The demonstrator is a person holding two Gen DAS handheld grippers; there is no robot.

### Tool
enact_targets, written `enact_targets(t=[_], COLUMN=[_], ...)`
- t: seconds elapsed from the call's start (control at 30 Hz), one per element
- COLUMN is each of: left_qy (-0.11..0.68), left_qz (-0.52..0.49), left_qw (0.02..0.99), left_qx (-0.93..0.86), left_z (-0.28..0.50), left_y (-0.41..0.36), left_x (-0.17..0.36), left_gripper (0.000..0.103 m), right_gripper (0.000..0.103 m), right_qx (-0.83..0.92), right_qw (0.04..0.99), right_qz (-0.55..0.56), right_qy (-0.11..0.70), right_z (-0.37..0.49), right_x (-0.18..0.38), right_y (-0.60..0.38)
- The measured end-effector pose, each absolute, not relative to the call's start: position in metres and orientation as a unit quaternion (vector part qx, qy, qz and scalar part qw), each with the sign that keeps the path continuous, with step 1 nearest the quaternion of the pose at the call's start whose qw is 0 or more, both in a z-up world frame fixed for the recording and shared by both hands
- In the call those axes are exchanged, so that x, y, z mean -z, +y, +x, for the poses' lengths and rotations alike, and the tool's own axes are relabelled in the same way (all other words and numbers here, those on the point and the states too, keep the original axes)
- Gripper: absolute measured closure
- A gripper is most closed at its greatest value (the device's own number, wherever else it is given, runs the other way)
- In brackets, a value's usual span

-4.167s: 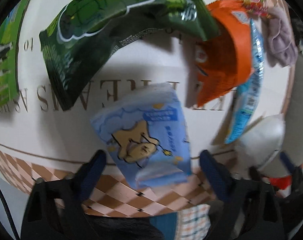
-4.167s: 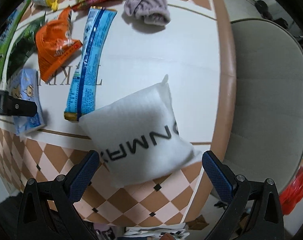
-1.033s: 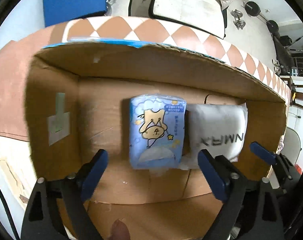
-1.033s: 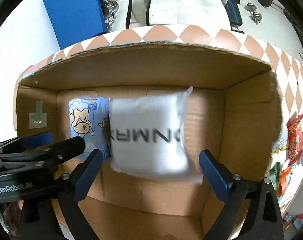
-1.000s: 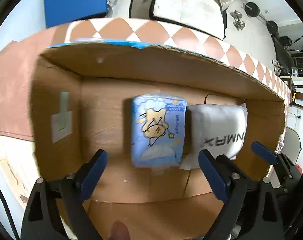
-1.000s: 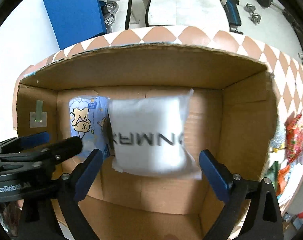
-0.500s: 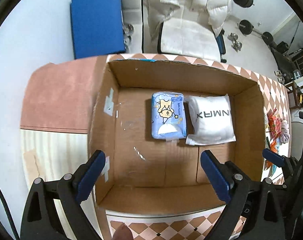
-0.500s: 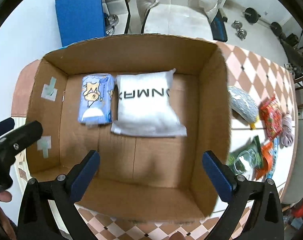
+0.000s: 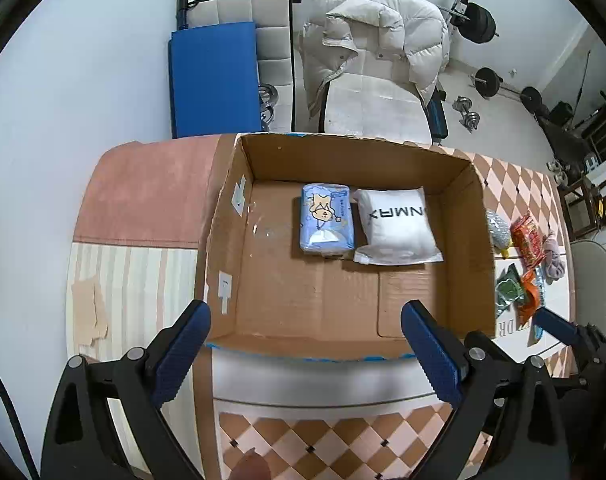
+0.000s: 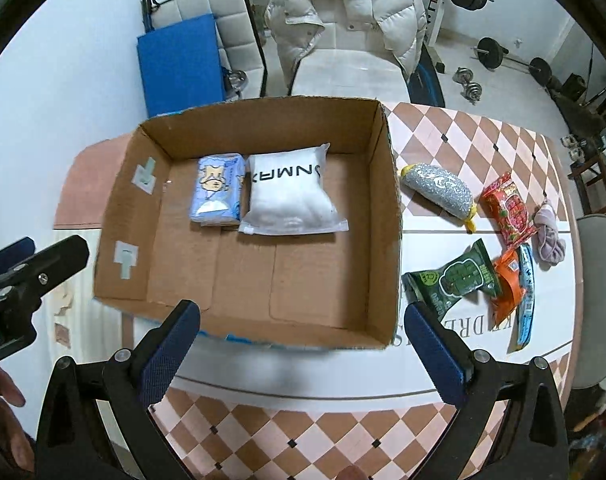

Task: Organize soft objects
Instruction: 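Grasp the green snack bag with left tool while right tool grasps orange bag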

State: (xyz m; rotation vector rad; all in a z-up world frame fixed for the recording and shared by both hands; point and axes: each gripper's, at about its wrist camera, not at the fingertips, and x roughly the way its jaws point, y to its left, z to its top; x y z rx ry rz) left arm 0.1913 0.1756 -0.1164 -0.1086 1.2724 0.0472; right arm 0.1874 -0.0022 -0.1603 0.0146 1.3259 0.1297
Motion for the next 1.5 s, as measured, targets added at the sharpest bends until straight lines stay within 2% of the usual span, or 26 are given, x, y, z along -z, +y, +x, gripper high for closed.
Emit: enact_targets(t=[0.27,0.47,0.63,0.73,0.87,1.07,1.1,1.17,1.2,1.27,1.37,1.5], left_qy=[0.579,0.565,0.603,0.633,0.662,0.682,0.685,0.688,0.689,0.690,0.696,0.732], left_qz=[-0.008,0.100,0.215,0.273,0.313,0.330,0.332,0.337,0.338,0.346,0.350,0.311], left_qw=[0.815,0.815,0.750,0.702,0.657,0.627,0.624,0.617,0.614,0.608,0.593,0.567], left_qx=[-0.005,0.079,0.166,0.181,0.181,0.179,0.178,0.179,0.183,0.188,0.205,0.217], left_z=[0.200,0.237,0.273,0.287,0.291,0.286,0.287,0.288,0.288,0.286,0.285,0.284], left_y=[0.108,-0.013,-0.127,-0.172,-0.197,-0.209,-0.211,-0.214,-0.217,-0.221,-0.233,-0.237], left_x=[0.087,0.085,0.147,0.200,0.251,0.286,0.289,0.295,0.298,0.305,0.315,0.331], left_gripper=[0.005,0.005,0.006,0.008,0.009,0.009,0.009,0.009,0.009,0.009,0.008,0.008], right_gripper=[0.000,0.000,0.000,0.000,0.010,0.011,0.014,0.039,0.047,0.056,0.060,0.059], right_qx=[-0.076,0.012,0.069,0.061,0.027,-0.041,-0.046,-0.043,-0.036,-0.016,0.032,0.024], right_qw=[0.787,0.779,0.753,0.740,0.713,0.672,0.666,0.651,0.647,0.637,0.624,0.615], right_qz=[0.060,0.089,0.142,0.128,0.082,0.043,0.047,0.062,0.067,0.098,0.139,0.167], right_qy=[0.609,0.621,0.639,0.658,0.696,0.738,0.743,0.755,0.759,0.765,0.768,0.770], right_z=[0.181,0.183,0.190,0.206,0.229,0.253,0.255,0.257,0.256,0.249,0.235,0.218], right_x=[0.137,0.146,0.187,0.220,0.265,0.319,0.326,0.339,0.343,0.346,0.345,0.343], right_y=[-0.067,-0.193,-0.296,-0.324,-0.330,-0.314,-0.314,-0.320,-0.323,-0.337,-0.361,-0.373])
